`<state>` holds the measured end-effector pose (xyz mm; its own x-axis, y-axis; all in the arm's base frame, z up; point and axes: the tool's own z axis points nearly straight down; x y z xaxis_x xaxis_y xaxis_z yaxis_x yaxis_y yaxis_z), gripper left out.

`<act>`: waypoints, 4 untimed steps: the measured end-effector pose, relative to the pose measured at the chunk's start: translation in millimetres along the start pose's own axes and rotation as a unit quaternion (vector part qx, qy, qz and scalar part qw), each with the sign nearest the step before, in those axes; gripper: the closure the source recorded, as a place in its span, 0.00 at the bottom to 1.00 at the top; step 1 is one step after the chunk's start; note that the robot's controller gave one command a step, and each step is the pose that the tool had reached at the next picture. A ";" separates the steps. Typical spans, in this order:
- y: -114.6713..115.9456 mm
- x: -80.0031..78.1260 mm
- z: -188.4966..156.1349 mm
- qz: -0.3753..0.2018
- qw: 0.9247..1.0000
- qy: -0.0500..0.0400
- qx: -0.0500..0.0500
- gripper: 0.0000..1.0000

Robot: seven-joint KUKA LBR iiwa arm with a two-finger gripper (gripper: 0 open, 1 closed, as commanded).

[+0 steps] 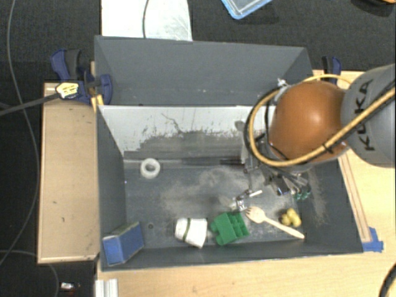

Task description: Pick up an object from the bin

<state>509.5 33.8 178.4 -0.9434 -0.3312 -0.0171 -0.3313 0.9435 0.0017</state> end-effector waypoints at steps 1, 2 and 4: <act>-11.1 7.6 2.5 -0.010 1.000 -0.002 0.001 0.00; -8.7 -2.4 -6.2 -0.029 1.000 -0.002 0.001 0.00; -43.7 31.6 13.9 -0.038 0.999 -0.005 0.000 0.00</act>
Offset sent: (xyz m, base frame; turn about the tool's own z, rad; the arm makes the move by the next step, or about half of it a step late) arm 0.0123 0.0085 0.0173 -0.0419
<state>494.4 -17.8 163.9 -0.9156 -0.4012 -0.0263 -0.4013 0.9159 -0.0003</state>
